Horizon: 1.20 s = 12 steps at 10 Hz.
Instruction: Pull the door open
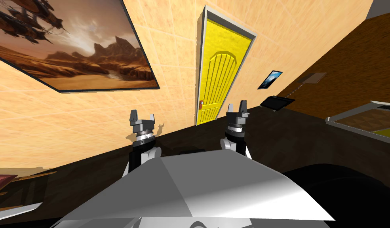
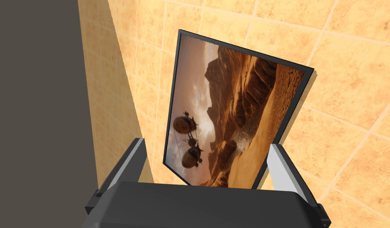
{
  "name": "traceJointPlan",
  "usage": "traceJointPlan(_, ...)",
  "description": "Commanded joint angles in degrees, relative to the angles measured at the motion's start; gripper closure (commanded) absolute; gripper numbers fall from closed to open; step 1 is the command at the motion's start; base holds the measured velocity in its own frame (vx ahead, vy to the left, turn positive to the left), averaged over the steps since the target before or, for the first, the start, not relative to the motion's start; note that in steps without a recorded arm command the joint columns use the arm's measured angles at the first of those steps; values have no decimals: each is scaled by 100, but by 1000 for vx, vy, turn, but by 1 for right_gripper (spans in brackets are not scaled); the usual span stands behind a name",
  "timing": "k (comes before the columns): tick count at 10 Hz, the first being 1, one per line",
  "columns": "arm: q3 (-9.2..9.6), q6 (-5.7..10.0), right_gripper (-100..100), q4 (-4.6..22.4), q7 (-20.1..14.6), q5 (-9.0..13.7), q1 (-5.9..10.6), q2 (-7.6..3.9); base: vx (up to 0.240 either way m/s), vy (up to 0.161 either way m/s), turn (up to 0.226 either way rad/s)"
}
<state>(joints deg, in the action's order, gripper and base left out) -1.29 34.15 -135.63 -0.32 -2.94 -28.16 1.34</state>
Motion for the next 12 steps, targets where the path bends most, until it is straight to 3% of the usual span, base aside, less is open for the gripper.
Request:
traceJointPlan(1, -7, 13, -100, 191, 92, -57, 88, -67, 40, 5, -14)
traceJointPlan(7, -31, 61, -100, 886, 427, -265, 409, -294, 64, -3, 4)
traceJointPlan(12, -63, 121, -100, 1773, 854, -530, 817, -561, 84, -2, 2)
